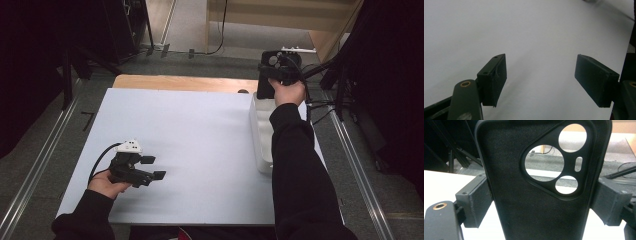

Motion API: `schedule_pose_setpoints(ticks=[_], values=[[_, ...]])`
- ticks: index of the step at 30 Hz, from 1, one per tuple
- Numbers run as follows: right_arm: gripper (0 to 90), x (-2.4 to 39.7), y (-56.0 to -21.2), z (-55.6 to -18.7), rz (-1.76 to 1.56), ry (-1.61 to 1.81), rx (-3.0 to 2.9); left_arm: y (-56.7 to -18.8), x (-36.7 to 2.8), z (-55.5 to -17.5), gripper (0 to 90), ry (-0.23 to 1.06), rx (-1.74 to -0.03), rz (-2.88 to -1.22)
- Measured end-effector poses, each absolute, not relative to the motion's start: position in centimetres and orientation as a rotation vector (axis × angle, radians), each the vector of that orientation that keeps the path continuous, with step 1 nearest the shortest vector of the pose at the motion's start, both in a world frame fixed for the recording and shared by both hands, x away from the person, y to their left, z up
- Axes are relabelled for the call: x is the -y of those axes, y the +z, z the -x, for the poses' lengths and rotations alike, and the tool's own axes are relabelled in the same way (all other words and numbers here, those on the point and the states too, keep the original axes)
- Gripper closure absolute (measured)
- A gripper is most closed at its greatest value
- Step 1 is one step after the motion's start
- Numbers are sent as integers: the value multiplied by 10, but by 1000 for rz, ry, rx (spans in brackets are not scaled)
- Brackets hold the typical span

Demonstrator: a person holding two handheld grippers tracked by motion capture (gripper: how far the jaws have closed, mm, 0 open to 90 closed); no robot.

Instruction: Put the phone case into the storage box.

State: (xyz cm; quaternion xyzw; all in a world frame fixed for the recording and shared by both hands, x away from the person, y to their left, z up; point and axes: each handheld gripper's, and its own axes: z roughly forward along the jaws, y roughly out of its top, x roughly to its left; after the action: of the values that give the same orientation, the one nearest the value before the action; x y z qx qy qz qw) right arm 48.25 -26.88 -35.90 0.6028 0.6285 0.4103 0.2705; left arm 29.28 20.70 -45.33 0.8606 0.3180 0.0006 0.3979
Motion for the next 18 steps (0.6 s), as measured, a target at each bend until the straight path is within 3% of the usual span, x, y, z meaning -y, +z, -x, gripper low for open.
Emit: schedule_pose_setpoints(ticks=[18], values=[[115, 272, -378, -487, -1676, 1112, -1646, -453, -206, -292, 256, 9, -797, -2184]])
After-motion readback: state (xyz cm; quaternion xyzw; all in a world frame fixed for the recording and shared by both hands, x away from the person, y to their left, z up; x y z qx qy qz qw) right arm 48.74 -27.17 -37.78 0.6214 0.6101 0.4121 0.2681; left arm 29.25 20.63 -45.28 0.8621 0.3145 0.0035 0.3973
